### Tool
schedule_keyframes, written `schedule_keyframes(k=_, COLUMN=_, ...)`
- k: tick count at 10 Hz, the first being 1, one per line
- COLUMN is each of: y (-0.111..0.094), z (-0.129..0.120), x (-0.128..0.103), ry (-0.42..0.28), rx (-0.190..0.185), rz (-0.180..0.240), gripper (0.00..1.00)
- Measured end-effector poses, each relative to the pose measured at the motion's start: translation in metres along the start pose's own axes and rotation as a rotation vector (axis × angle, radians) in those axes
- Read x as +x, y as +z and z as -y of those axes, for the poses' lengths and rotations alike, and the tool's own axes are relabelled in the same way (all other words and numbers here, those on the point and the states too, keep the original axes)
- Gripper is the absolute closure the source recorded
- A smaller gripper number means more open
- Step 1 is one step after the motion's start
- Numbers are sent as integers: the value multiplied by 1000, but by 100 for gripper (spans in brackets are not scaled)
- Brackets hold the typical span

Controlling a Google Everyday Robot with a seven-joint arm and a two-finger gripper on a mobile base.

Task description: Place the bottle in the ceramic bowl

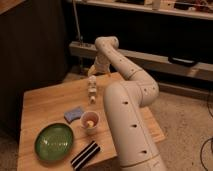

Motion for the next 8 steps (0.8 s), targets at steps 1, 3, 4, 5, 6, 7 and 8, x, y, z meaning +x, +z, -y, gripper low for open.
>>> schedule_keyframes(k=1, y=1, z=13, x=-2, ry=-24, rx=5, rz=-1, gripper=20)
schedule_keyframes(k=3, y=6, z=25, x=-6, ry=-57, rx=-13, rz=-1, gripper=20)
schedule_keyframes(k=4, y=12, z=27, x=-9, ry=-64, rx=-30, rz=2, gripper=20)
schedule_keyframes(k=5, y=20, z=30, x=-11, ry=-72, rx=-49, rz=3, gripper=20)
schedule_keyframes(k=6, y=28, z=31, x=-14, ry=-75, rx=-65, rz=3, gripper=20)
schedule_keyframes(k=7, y=40, z=31, x=-19, ry=-74, rx=-71, rz=1, gripper=20)
schedule_keyframes(k=8, y=49, z=31, x=-22, ry=-76, rx=-65, rz=-11, gripper=20)
